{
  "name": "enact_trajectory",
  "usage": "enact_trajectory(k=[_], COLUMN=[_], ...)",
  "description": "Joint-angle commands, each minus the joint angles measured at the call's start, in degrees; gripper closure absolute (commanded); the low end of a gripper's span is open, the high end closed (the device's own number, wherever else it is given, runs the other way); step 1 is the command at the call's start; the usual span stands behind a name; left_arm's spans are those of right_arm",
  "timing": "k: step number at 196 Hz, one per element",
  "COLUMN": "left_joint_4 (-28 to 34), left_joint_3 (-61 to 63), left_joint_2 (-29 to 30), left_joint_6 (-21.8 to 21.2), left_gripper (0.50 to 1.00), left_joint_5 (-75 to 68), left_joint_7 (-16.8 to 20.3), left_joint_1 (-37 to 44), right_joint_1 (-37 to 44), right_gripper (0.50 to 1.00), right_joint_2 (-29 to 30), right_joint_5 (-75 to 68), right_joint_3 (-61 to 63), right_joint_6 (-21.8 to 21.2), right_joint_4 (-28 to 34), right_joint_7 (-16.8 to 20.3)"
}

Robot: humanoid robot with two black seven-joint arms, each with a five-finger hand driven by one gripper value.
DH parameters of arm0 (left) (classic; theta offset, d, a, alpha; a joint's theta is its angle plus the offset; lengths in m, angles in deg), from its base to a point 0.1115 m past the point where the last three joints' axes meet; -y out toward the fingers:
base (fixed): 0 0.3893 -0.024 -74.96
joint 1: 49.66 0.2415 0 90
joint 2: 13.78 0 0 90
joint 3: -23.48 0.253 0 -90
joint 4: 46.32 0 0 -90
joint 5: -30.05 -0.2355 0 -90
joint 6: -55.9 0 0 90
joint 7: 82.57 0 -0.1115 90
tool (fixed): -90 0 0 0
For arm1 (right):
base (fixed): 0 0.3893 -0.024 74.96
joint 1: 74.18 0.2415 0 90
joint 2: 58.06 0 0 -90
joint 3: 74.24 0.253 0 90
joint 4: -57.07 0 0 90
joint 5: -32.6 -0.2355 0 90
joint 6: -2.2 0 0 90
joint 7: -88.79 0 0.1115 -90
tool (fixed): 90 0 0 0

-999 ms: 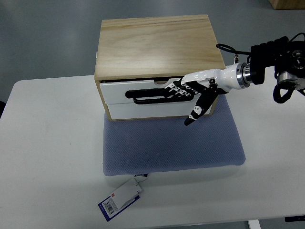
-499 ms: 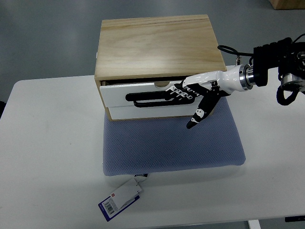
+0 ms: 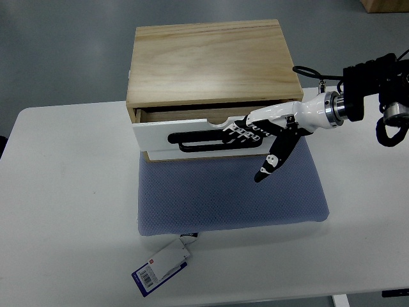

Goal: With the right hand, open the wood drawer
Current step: 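Pull the upper drawer outward toward the robot with the right hand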

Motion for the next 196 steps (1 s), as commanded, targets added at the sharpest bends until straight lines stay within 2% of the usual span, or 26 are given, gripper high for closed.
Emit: enact_trajectory(k=[1, 80, 196], left_joint_4=[0.00, 0.00, 0.00], left_joint_3=[0.00, 0.00, 0.00], left_joint_2=[0.00, 0.00, 0.00], left_joint_6=[0.01, 0.01, 0.01], left_gripper=[0.500, 0.500, 0.500], left_joint_5=[0.00, 0.00, 0.00], left_joint_7=[-0.02, 0.07, -0.02], left_joint_1=[0.04, 0.04, 0.04], right_joint_1=[0.02, -1.74, -2.01], right_gripper=[0.546, 0.546, 0.546], right_joint_2=[-0.29, -2.66, -5.21], right_joint_5=[-0.22, -0.57, -1.80], right_joint_3=[0.02, -0.07, 0.02], right_joint_6=[0.01, 0.01, 0.01], right_joint_4=[0.56, 4.86, 7.41], right_joint_7=[0.00, 0.97, 1.15])
